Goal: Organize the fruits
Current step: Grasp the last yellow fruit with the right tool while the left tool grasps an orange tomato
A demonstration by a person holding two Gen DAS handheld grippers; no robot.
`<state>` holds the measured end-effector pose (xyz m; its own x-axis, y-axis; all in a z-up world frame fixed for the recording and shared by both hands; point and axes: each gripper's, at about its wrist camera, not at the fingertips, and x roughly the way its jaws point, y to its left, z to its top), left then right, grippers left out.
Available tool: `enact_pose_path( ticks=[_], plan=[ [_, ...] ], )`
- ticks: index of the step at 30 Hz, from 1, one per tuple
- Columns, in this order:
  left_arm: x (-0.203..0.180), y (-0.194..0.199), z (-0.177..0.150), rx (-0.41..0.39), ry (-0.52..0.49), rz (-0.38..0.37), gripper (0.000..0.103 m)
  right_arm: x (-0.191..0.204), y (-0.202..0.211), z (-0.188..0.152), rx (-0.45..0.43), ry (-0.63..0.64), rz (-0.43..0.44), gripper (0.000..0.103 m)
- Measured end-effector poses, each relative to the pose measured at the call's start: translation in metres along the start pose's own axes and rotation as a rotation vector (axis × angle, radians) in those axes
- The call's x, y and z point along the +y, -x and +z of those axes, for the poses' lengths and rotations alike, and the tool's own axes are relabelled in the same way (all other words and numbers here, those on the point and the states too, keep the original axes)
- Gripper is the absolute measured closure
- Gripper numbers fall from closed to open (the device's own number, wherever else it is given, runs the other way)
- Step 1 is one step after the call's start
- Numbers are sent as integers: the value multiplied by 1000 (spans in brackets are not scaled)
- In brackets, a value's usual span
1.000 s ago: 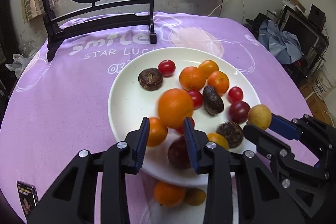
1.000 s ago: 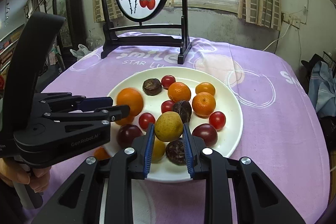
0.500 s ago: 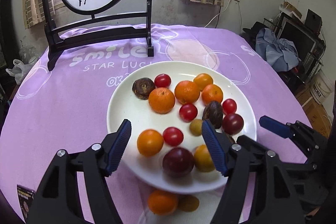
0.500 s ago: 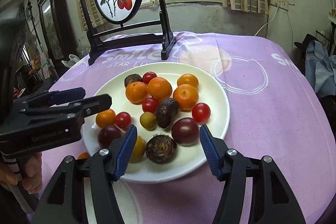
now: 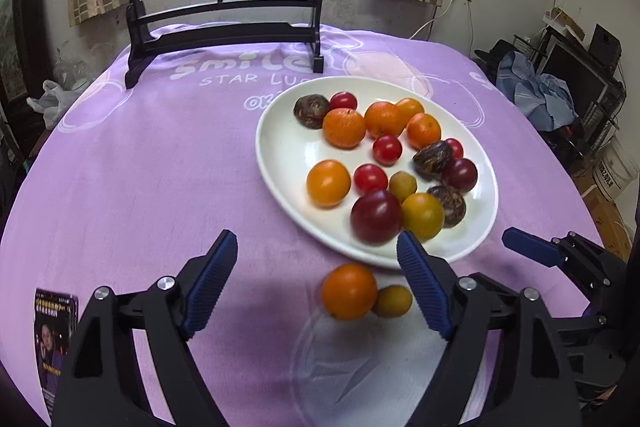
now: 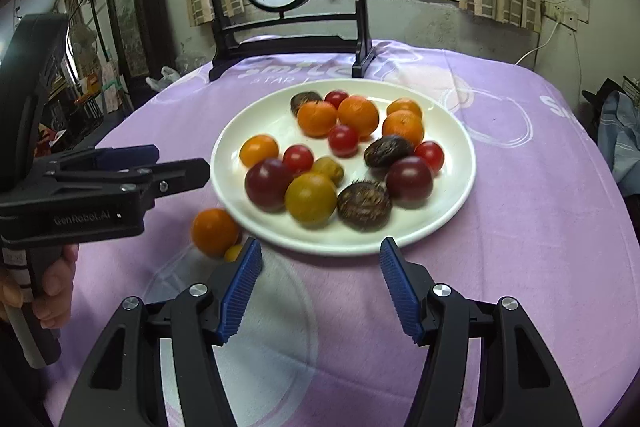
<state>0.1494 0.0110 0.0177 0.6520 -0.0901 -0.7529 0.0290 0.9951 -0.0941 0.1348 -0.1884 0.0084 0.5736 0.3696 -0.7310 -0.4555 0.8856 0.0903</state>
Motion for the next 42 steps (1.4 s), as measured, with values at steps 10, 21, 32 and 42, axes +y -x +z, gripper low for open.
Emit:
enact_pose_path(
  ticks=[10,21,32,42],
  plan=[
    [21,-6,-21,40,46,-6,23,39,-19,-16,92,123,-9,54],
    [37,-11,-18,52,95,-25,23,60,-50,-7,116,173,-11,62],
    [26,-12,-21,51,64,-40,23,46,-30,-6,102,100,44,76],
    [-2,-24,-33,93,-33,-60,22,-7,-3,-16,67,-36,5,75]
  ],
)
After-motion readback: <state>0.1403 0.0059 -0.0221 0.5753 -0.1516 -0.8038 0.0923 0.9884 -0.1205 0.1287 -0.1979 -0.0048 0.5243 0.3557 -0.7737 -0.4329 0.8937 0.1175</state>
